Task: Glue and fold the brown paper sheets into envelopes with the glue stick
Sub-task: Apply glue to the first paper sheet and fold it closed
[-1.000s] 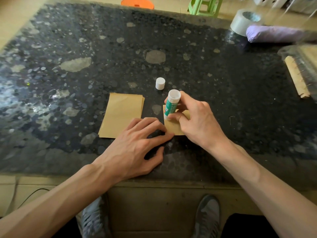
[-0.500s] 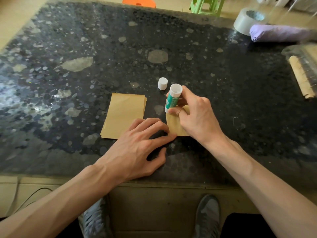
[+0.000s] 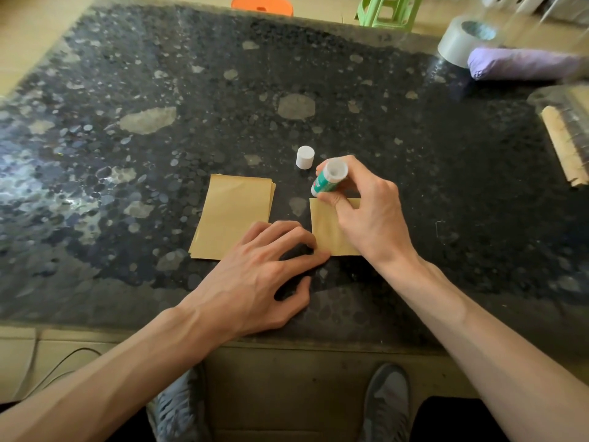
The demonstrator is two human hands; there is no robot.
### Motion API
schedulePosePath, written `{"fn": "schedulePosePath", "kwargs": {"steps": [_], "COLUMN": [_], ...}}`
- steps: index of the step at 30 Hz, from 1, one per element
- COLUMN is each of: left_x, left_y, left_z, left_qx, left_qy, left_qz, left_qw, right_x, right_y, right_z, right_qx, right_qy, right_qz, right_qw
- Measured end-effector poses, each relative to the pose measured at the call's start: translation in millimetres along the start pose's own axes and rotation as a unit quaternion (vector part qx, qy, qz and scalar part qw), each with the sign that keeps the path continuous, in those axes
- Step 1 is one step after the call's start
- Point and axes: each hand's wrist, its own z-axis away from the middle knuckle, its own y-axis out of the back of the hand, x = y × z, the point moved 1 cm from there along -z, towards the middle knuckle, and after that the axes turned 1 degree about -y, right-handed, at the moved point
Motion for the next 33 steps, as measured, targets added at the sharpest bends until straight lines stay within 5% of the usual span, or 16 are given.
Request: {"fn": "schedulePosePath", "kwargs": {"steps": [7, 15, 21, 33], "left_x": [0.1, -2.1, -12.5, -31.5], "left_y": [0.6, 8.7, 8.9, 8.6], "left_z": [-1.1, -11.3, -15.2, -44.2], "left_qx": [0.001, -0.022, 0.042, 0.001], "left_qy": [0.002, 0.0, 0.08, 0.089], "left_qz": [0.0, 0.005, 0.139, -0.003], "left_qw": [1.0, 1.0, 0.986, 0.996], "right_x": [-2.7, -0.6, -2.3, -0.4], "right_y": [21.5, 25.8, 24.1, 23.3], "right_z": [0.2, 16.4, 21.2, 22.9], "right_qx": [0.034, -0.104, -0.124, -0.132], "right_qy": [-0.045, -0.055, -0.049, -0.052], "right_qz": [-0.14, -0.039, 0.015, 0.01], "right_qw": [0.988, 0.992, 0.991, 0.99]}}
